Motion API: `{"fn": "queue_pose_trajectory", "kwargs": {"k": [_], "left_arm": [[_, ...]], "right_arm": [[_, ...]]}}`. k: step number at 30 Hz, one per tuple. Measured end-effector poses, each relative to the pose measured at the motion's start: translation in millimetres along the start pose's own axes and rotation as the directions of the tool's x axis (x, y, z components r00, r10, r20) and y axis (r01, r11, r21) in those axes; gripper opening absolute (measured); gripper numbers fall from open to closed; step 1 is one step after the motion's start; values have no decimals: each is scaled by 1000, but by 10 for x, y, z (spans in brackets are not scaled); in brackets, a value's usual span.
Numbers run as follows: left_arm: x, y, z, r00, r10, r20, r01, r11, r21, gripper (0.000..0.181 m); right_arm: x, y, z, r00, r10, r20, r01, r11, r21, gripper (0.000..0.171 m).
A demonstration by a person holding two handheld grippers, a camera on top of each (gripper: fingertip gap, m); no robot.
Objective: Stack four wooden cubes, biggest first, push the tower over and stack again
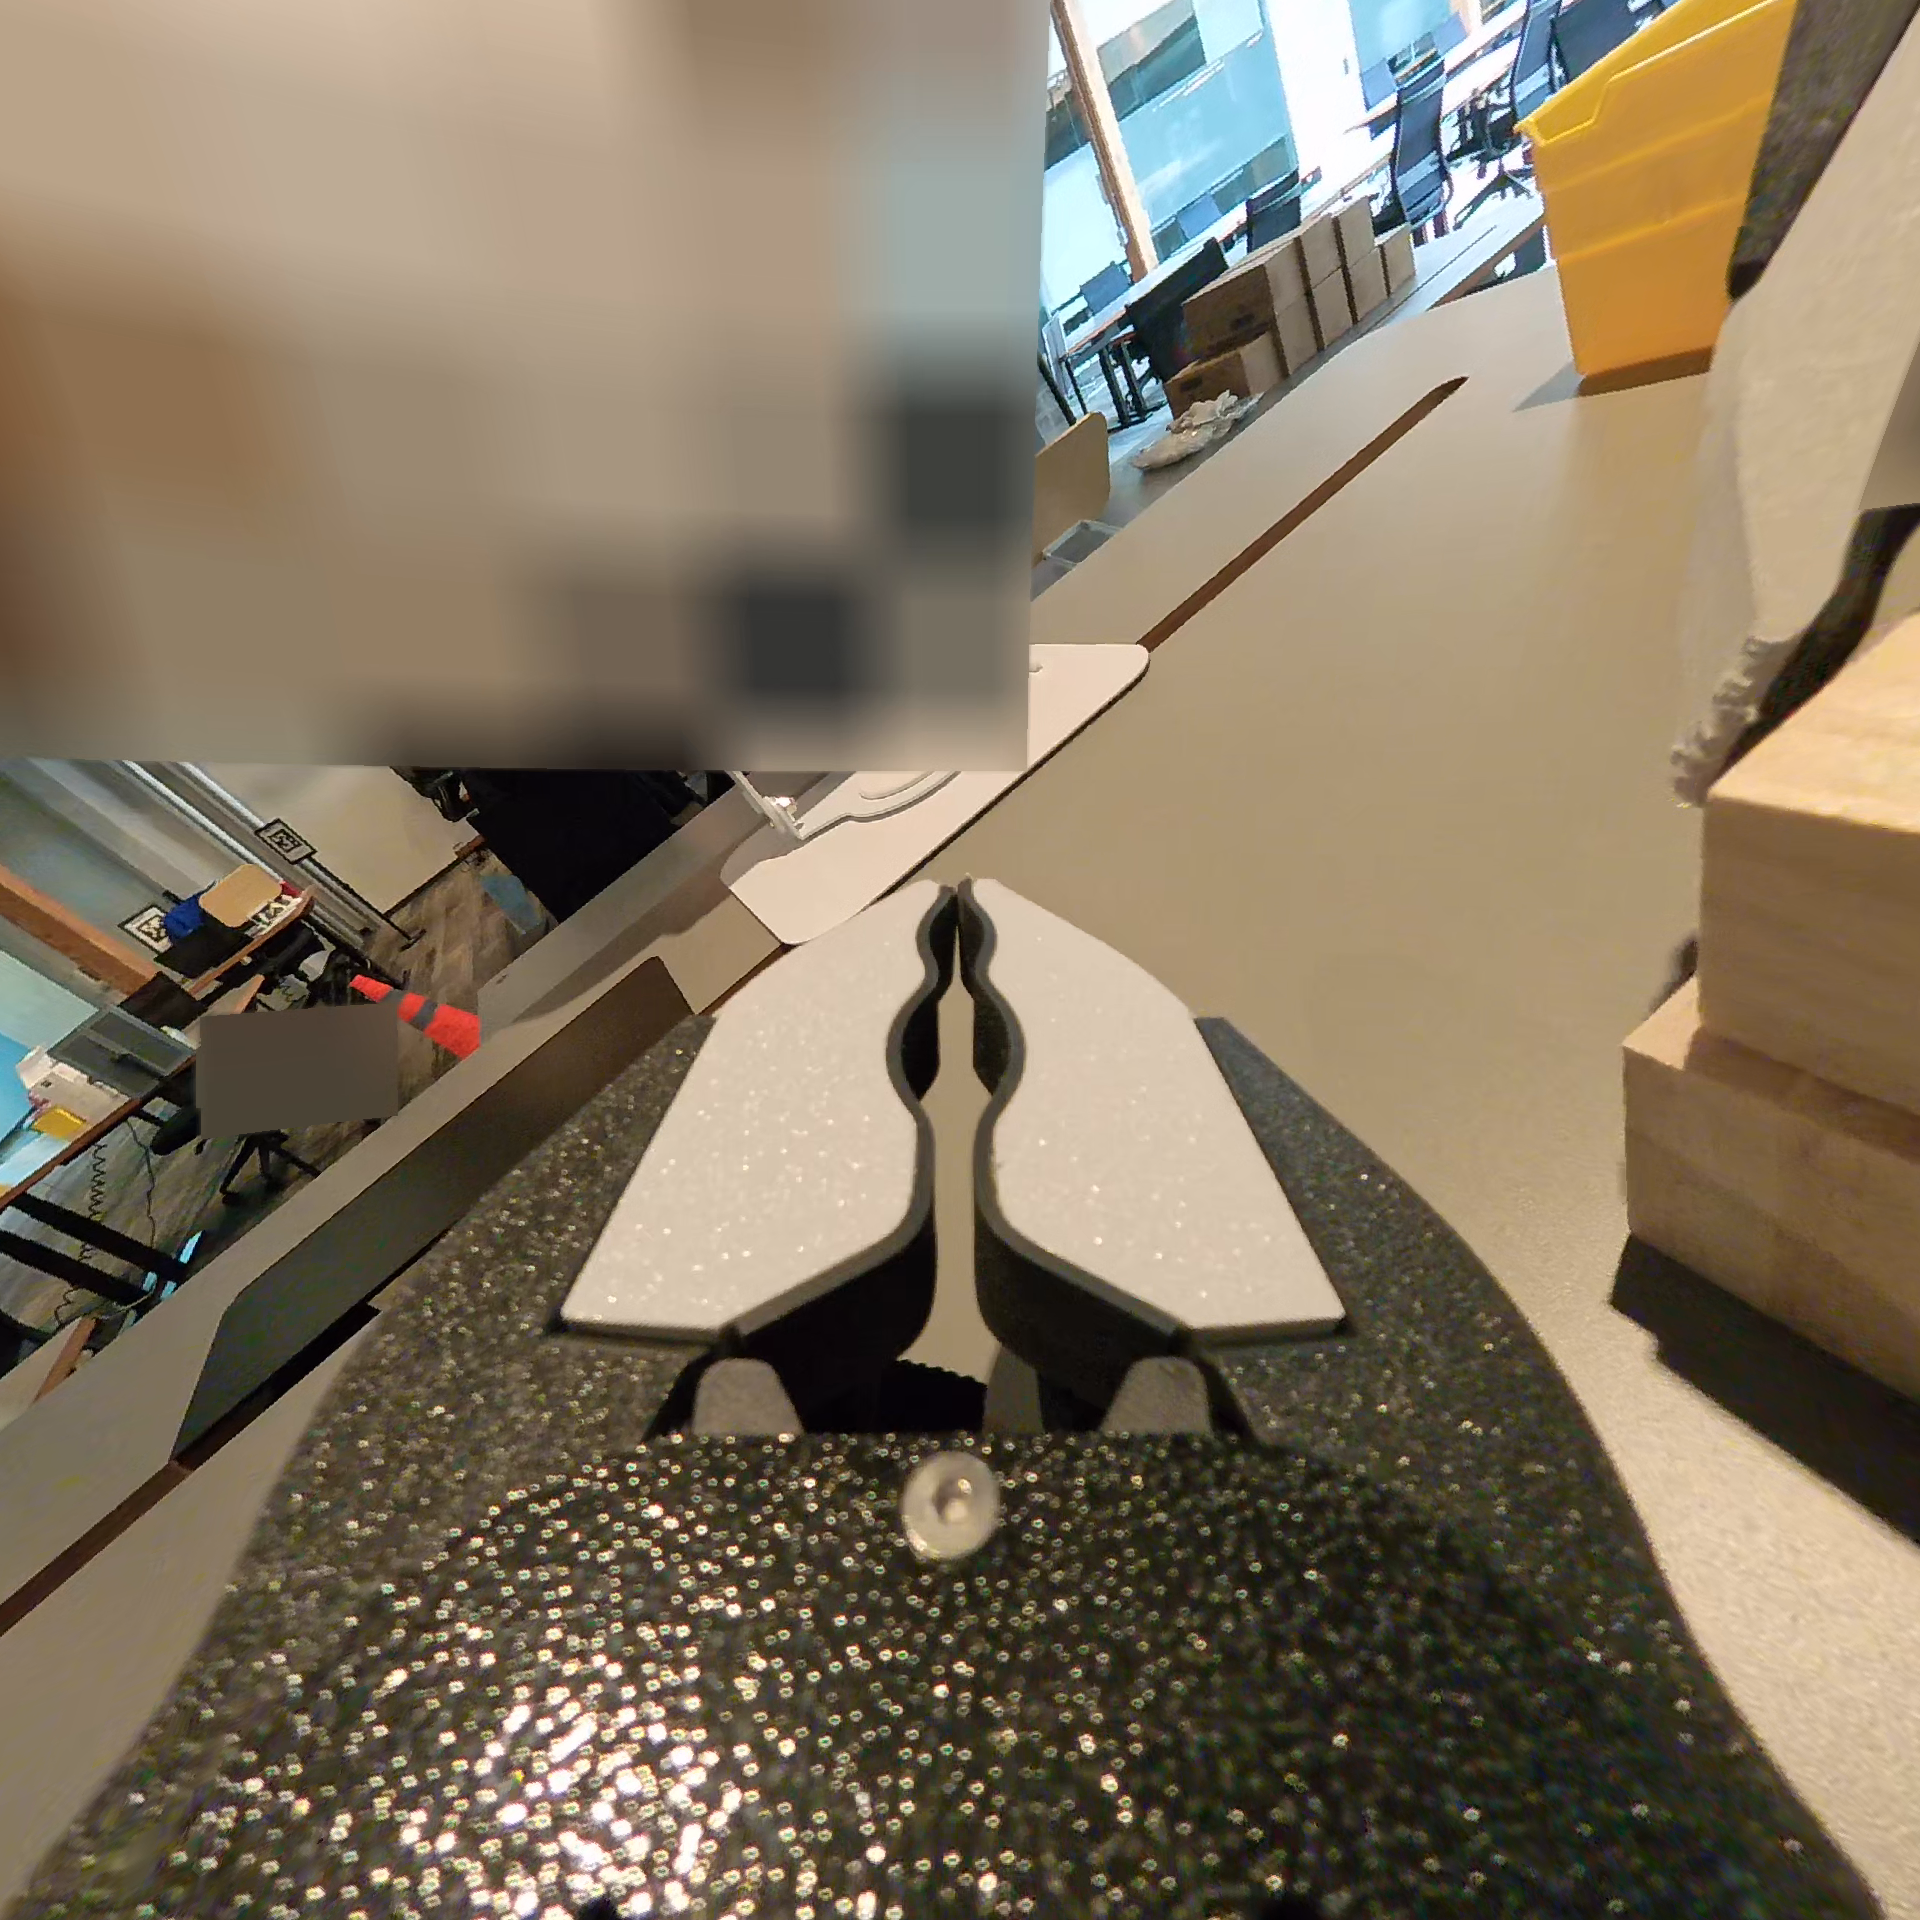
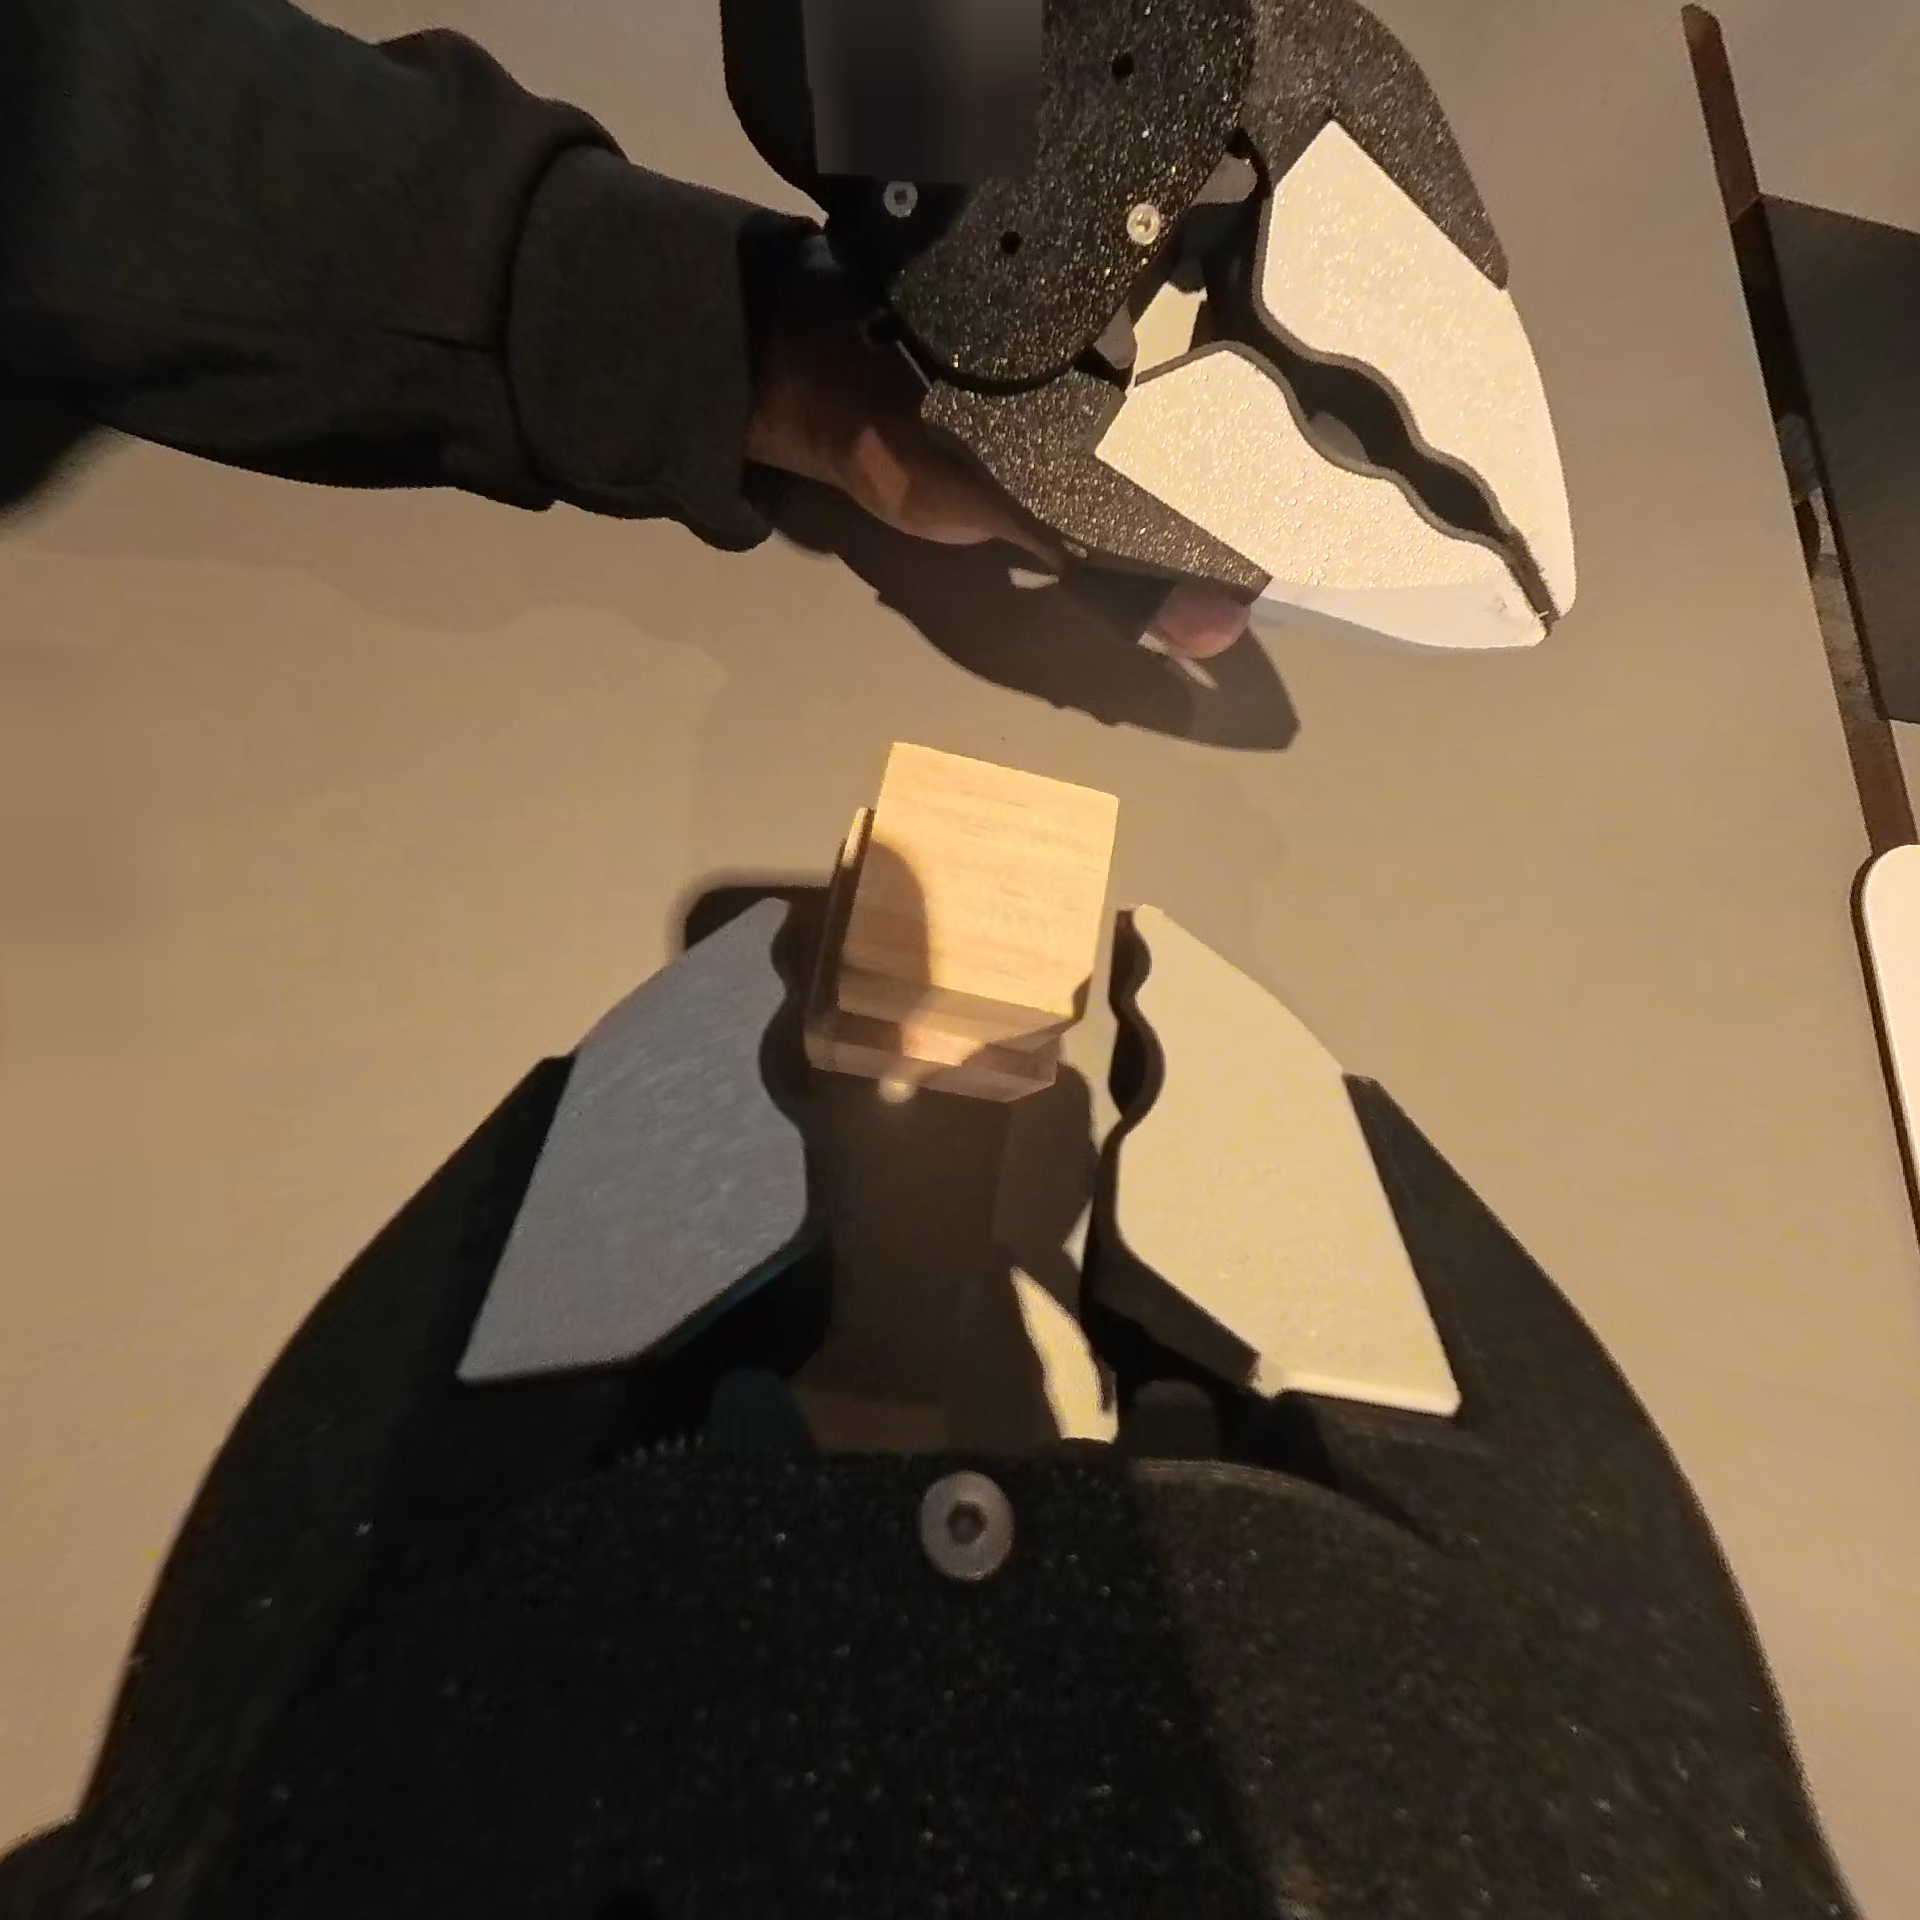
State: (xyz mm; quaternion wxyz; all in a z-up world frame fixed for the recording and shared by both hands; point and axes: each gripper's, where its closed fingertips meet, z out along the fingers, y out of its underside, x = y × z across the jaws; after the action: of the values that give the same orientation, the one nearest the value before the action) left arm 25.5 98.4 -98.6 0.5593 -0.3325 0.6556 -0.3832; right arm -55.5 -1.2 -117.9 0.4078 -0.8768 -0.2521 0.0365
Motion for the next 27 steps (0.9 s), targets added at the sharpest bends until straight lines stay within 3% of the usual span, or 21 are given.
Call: {"fn": "queue_pose_trajectory", "kwargs": {"k": [9,17,22,27], "left_arm": [[-23,-16,-18,1000,-16,5,16,1000,14,0],[-62,-7,-30,999,-31,15,31,999,14,0],[-30,6,-14,1000,-8,9,8,1000,1,0],[-23,8,-13,1000,-2,10,2,1000,-1,0]], "right_arm": [[64,167,-267,1000,-4,-7,4,999,-44,65],[184,810,-706,969,223,-111,-220,975,38,63],[-61,1035,-723,956,275,-105,-271,961,53,62],[-209,1175,-570,964,237,-118,-243,969,-39,60]]}}
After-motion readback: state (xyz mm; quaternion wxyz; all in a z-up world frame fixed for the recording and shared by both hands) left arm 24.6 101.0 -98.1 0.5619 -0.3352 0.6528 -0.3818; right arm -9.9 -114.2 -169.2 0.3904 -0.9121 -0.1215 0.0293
